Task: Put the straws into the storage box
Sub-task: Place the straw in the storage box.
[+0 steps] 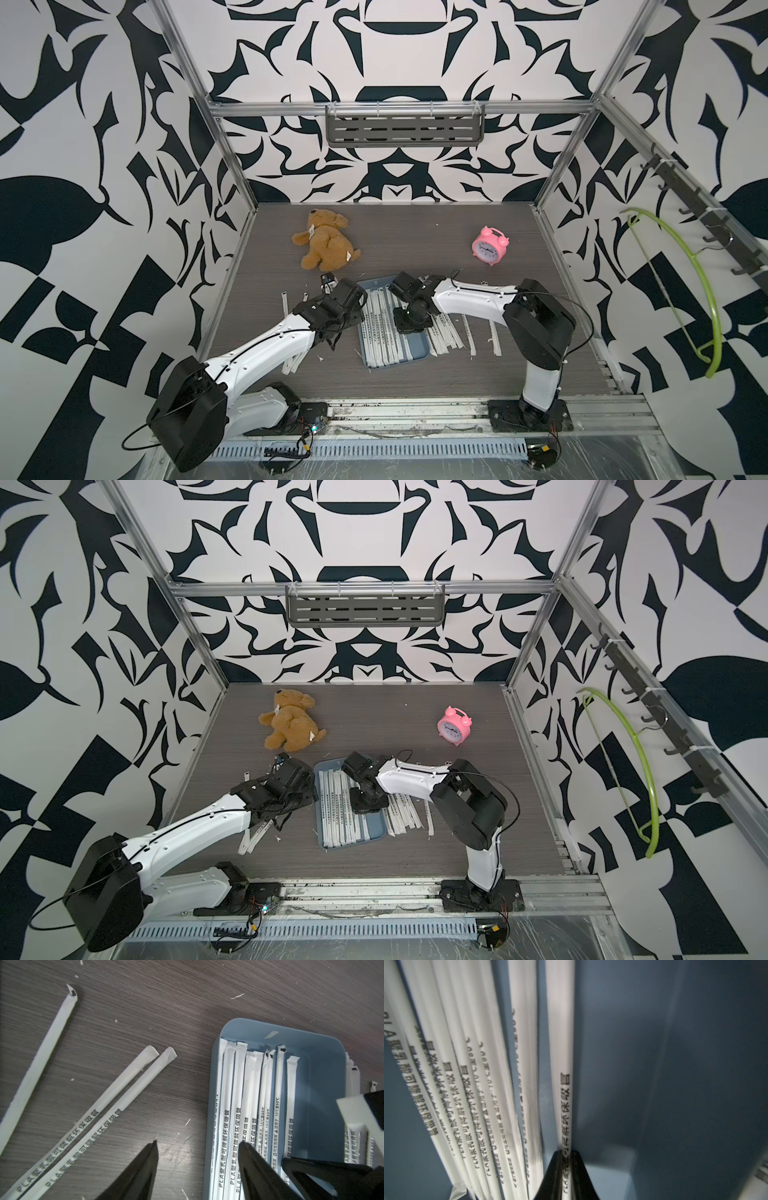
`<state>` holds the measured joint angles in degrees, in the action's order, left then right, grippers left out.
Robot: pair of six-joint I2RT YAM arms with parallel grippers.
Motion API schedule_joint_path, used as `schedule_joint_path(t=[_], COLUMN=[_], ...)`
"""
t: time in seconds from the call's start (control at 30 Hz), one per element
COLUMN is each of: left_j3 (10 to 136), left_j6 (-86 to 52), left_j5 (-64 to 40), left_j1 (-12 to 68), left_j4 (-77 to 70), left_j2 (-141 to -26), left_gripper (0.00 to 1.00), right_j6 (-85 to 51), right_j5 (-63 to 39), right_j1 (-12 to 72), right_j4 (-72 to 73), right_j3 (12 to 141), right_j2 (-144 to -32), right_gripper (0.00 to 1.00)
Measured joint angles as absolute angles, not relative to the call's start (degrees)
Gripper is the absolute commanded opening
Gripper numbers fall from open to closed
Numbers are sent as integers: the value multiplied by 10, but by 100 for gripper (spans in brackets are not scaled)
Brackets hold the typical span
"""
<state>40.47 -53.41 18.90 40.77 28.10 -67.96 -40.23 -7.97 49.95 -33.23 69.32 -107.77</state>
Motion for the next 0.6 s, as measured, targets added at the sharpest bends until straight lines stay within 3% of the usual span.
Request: schedule_joint_path(t=[0.3, 0.6], left_j3=[405, 405], left_j6=[-534, -534], left_j5=[186, 185], left_j1=[408, 408], left_j4=[281, 281], left_j2=[-680, -682], left_gripper=[67, 67], right_j6=[-399, -394], right_j5=[-83, -76], right_j1=[500, 500], right_j4=[-334, -350], right_j3=[709, 716], right_j2=[-1089, -1089], right_gripper=[17, 29])
